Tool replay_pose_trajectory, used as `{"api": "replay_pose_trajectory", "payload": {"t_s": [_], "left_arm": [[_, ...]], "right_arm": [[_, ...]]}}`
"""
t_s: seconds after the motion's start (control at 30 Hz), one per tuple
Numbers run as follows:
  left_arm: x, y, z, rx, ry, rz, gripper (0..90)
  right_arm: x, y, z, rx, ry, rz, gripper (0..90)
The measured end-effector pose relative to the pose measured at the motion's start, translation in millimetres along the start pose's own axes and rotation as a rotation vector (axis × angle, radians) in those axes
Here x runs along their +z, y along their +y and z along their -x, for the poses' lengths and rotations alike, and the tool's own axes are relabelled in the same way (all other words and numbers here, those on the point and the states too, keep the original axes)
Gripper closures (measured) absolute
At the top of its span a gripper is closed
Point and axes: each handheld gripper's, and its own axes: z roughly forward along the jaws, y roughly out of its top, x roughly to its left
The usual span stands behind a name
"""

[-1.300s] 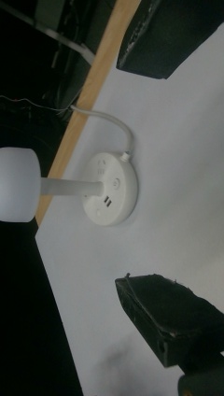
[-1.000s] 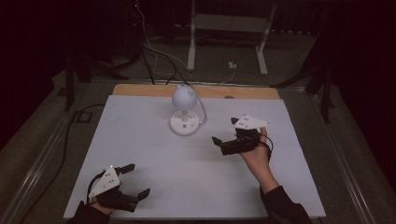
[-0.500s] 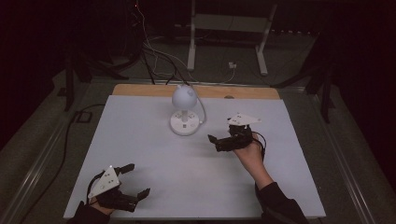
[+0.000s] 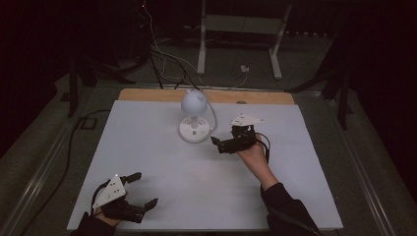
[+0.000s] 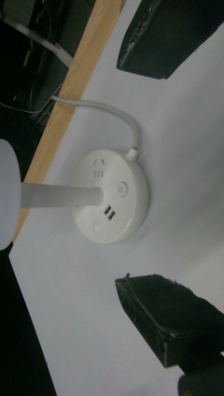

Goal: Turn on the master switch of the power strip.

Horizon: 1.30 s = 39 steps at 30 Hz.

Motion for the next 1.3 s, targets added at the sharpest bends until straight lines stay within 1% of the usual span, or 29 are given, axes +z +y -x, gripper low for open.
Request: {"api": "replay_pose_trajectory", "payload": {"t_s": [0.1, 0.23, 0.4, 0.53, 0.63, 0.73, 0.9, 0.97, 1.03, 1.13, 1.2, 1.3], "left_arm": [[0.2, -0.2, -0.4, -0.001, -0.001, -0.001, 0.2], [0.7, -0.3, 0.0, 0.002, -0.003, -0.005, 0.2], [0.6, -0.4, 0.1, 0.002, -0.002, -0.006, 0.2], [0.6, -0.3, 0.0, 0.001, -0.002, -0.005, 0.2], [0.6, -0.3, 0.1, 0.002, -0.002, -0.006, 0.2], [0.6, -0.3, 0.1, 0.002, -0.002, -0.006, 0.2], [0.7, -0.3, 0.0, 0.002, -0.003, -0.006, 0.2], [0.7, -0.4, 0.1, 0.001, -0.003, -0.007, 0.2], [0.6, -0.4, 0.3, 0.002, -0.003, -0.007, 0.2], [0.6, -0.3, 0.3, 0.003, -0.003, -0.006, 0.2], [0.6, -0.4, 0.1, 0.002, -0.005, -0.006, 0.2], [0.7, -0.5, -0.1, 0.002, -0.005, -0.008, 0.2]], "right_arm": [[6.3, 2.1, 0.6, -0.015, 0.006, -0.016, 0.0], [14.7, 4.5, 1.0, -0.010, 0.037, -0.021, 0.0], [24.9, 8.1, 1.7, -0.005, 0.063, -0.036, 0.0], [31.7, 9.4, 0.8, -0.008, 0.061, -0.038, 0.0], [36.2, 9.1, 0.6, -0.007, 0.071, -0.036, 0.0], [41.3, 7.9, 0.4, -0.006, 0.078, -0.043, 2.2], [50.5, 5.4, -1.2, -0.017, 0.082, -0.060, 2.3], [53.5, 4.1, -2.0, -0.016, 0.080, -0.061, 5.3], [56.8, 2.4, -3.0, -0.026, 0.063, -0.064, 9.1], [63.0, -1.1, -3.5, -0.035, 0.044, -0.077, 16.9], [65.7, -2.9, -3.9, -0.033, 0.038, -0.078, 23.0], [69.6, -3.6, -5.0, -0.046, 0.025, -0.081, 27.8]]}}
